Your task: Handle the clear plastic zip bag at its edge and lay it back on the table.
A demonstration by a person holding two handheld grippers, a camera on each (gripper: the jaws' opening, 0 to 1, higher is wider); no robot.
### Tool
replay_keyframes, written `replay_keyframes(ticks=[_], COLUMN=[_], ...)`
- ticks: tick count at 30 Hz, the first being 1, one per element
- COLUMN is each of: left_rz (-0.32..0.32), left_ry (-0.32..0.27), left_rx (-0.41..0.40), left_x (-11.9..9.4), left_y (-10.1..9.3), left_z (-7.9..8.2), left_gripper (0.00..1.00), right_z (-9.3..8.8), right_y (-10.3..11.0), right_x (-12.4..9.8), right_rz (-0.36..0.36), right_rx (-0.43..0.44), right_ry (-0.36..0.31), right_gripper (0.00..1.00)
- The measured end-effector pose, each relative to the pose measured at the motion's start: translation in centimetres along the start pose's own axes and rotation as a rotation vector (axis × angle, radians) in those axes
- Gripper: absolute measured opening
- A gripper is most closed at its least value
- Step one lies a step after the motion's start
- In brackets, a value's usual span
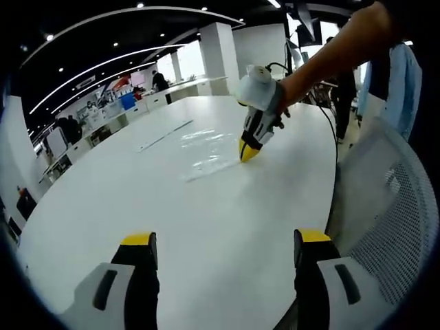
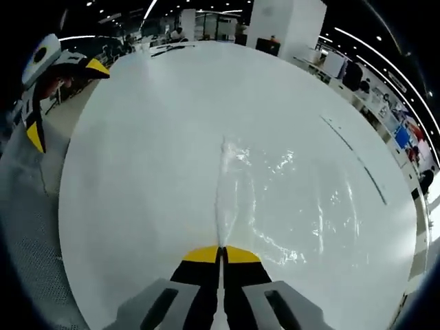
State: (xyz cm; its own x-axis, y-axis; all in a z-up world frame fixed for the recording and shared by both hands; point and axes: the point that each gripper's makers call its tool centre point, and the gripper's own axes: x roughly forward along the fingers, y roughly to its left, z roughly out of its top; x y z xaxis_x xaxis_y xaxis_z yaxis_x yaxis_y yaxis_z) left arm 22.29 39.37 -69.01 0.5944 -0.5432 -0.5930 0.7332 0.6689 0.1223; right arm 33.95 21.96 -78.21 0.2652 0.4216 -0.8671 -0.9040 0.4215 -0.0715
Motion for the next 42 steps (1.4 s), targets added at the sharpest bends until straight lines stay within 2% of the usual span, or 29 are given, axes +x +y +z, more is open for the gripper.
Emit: replay_keyframes(ticks=[10,17,29,33,42], left_rz=[-0.011,-0.012,-0.022,-0.026,-0.031], left_ry=[0.015,0.005,0.011,0.014,0.021], left_rx=[0.033,0.030,0.047,0.051,0.059], left_x=[0.3,0.5,1.1,1.3,1.8], left_y=[-0.2,-0.3,0.2,0.4,0.5], left_z=[0.0,0.6,0.8,0.7,0.7], left_gripper=[0.79,0.80,0.79,0.79,0.77], right_z=[0.6,0.8,1.8,2.5,2.4], right_y=[1.1,1.8,3.3,4.0,5.3], right_x=[-0.6,-1.2,-3.0,-3.7,-4.3], right_rz=[0.026,0.055,0.073,0.085,0.126], right_rx=[-0.079,-0.126,-0.278,-0.314,-0.417], right_ry=[-0.023,-0.034,-0.040,-0.062,-0.071], right_gripper=[0.00,0.00,0.00,0.00,0.00])
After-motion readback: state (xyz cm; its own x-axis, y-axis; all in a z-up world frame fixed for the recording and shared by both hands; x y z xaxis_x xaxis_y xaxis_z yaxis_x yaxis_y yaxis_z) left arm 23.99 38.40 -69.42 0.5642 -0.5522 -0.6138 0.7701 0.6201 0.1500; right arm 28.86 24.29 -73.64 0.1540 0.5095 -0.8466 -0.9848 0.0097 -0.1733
